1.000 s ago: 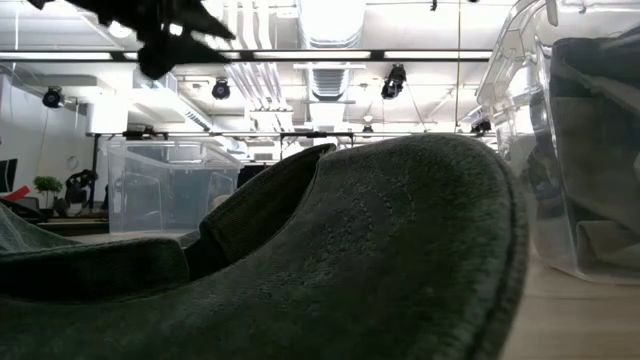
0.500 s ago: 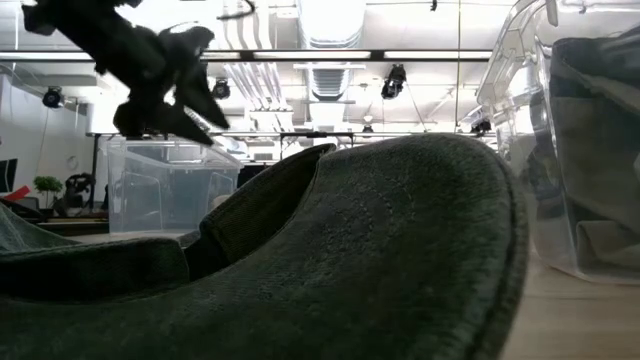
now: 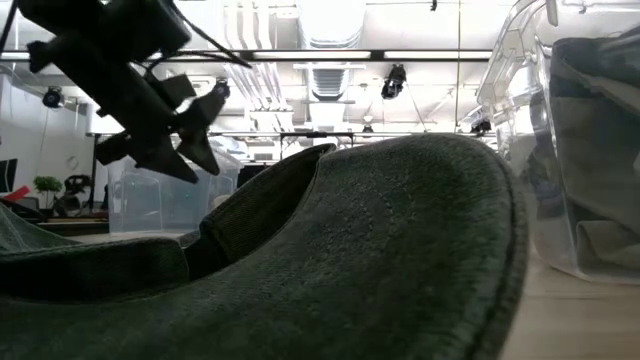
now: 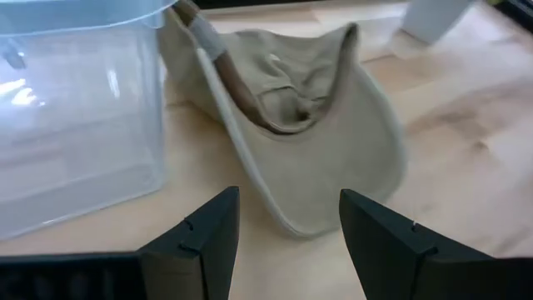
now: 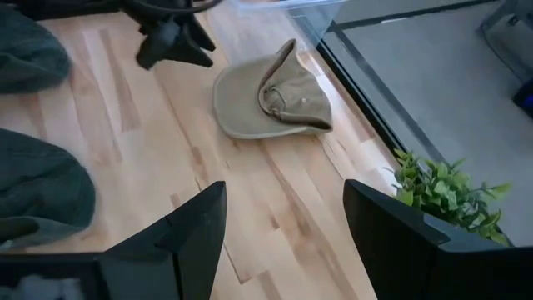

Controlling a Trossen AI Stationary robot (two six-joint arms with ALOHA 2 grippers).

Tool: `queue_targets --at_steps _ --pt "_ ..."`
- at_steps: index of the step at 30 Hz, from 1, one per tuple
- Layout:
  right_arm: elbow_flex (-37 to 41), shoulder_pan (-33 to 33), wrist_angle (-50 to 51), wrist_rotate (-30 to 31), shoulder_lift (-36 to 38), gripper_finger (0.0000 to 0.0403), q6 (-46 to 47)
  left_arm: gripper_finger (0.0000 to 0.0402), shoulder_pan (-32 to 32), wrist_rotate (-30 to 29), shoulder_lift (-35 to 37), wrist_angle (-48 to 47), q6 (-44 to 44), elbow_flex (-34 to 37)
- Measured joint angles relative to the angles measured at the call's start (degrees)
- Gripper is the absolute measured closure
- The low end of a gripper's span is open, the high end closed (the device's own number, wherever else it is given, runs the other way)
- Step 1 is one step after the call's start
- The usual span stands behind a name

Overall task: Pick & Place hat
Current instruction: Put the brown cap into the bottom transparent bin

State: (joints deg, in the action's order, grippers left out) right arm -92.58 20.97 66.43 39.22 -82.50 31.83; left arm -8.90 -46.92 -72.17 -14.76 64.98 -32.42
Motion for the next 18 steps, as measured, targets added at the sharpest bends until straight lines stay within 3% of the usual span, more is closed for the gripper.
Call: queue_targets --at_steps 18 --pt "0.8 0.0 -1.9 0.0 -0.1 0.0165 -3.0 0.0203 8.1 6.6 -7.9 6.8 0.5 0.0"
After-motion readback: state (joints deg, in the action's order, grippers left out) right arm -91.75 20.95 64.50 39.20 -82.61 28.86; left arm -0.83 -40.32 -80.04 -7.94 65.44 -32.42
